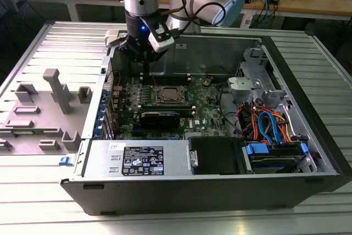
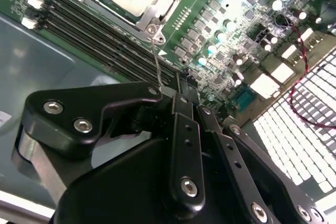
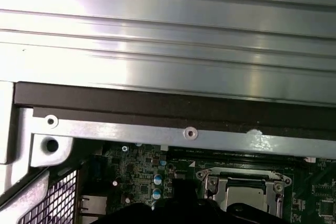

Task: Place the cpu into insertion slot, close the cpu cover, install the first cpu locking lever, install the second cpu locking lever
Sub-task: 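Install the first cpu locking lever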

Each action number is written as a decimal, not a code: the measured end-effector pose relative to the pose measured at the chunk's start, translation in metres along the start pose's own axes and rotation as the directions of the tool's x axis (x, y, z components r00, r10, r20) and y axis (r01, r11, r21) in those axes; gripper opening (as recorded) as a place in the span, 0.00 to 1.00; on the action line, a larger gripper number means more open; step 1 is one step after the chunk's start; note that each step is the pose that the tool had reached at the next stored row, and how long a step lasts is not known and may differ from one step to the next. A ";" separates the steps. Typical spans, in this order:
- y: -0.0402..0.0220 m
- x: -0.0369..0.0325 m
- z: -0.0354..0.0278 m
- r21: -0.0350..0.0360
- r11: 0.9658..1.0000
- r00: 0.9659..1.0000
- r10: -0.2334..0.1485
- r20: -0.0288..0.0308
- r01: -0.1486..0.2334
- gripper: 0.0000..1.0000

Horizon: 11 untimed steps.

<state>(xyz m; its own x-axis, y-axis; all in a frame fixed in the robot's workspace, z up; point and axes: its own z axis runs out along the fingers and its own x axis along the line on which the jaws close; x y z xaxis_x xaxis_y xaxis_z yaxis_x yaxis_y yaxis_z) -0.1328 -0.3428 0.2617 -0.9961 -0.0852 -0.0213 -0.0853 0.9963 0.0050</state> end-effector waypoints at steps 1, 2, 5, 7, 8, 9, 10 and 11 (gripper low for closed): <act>0.0000 -0.0021 0.0001 0.000 1.000 1.000 0.000 0.000 0.000 0.11; 0.0000 -0.0036 0.0001 0.001 1.000 1.000 0.000 0.000 0.000 0.11; -0.0006 -0.0103 0.0006 0.002 1.000 1.000 0.000 0.000 0.000 0.11; -0.0010 -0.0153 0.0010 0.003 1.000 1.000 0.000 0.000 0.000 0.11; -0.0012 -0.0172 0.0013 0.003 1.000 1.000 0.000 0.000 0.000 0.11; -0.0013 -0.0187 0.0017 0.004 1.000 1.000 0.000 0.000 0.000 0.11; -0.0015 -0.0215 0.0026 0.005 1.000 1.000 0.000 0.000 0.000 0.11; -0.0017 -0.0239 0.0034 0.006 1.000 1.000 0.000 0.000 0.000 0.11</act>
<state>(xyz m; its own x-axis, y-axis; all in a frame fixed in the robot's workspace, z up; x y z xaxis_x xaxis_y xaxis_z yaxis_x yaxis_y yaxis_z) -0.1089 -0.3424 0.2587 -0.9961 -0.0853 -0.0215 -0.0853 0.9964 -0.0006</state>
